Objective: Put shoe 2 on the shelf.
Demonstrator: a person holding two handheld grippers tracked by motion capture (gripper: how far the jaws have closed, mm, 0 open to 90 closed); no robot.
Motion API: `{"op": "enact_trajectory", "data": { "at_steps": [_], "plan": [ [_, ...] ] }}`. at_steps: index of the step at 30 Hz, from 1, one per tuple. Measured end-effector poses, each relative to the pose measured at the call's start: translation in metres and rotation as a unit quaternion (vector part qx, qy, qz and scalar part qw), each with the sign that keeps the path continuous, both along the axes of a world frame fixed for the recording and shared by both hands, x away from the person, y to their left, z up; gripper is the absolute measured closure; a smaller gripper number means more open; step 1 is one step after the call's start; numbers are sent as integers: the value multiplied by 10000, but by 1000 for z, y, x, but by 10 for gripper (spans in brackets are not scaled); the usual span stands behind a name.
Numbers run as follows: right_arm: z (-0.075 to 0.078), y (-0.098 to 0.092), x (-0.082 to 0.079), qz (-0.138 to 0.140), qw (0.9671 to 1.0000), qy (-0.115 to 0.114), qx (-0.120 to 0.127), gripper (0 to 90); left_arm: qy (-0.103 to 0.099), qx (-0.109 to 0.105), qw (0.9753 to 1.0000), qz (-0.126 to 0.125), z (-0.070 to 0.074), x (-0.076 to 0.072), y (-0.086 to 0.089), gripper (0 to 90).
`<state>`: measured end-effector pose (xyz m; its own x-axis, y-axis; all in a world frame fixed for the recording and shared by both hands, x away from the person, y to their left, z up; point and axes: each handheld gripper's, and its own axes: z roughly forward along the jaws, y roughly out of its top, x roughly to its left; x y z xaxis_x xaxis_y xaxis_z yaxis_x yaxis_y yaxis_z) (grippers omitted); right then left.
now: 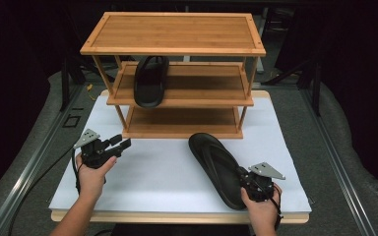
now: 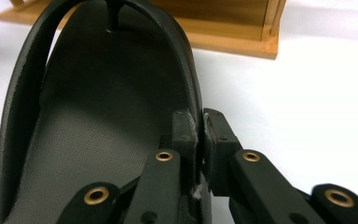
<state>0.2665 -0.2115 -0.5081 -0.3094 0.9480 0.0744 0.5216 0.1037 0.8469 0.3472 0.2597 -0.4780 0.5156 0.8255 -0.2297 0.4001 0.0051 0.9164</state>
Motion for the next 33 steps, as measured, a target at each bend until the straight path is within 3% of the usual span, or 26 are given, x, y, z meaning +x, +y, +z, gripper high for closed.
{"op": "enact_trajectory", "data": {
  "at_steps": [13, 19, 29, 31, 33],
  "plan": [
    [17, -7, -8, -37, 9992, -251, 309, 843, 16, -15, 10000, 51, 0, 0, 2, 510],
    [23, -6, -10, 19, 9990, -313, 327, 843, 12, -97, 9999, 84, 1, 1, 4, 510],
    [32, -10, -9, -40, 9987, -384, 345, 843, 19, -30, 10000, 81, 0, 0, 3, 510],
    [34, -11, -8, 51, 9982, -390, 445, 843, 29, -28, 10000, 81, 0, 1, 3, 510],
    [37, -12, -8, -65, 9983, -412, 404, 843, 47, -58, 9999, 87, 0, 1, 3, 510]
  ]
}}
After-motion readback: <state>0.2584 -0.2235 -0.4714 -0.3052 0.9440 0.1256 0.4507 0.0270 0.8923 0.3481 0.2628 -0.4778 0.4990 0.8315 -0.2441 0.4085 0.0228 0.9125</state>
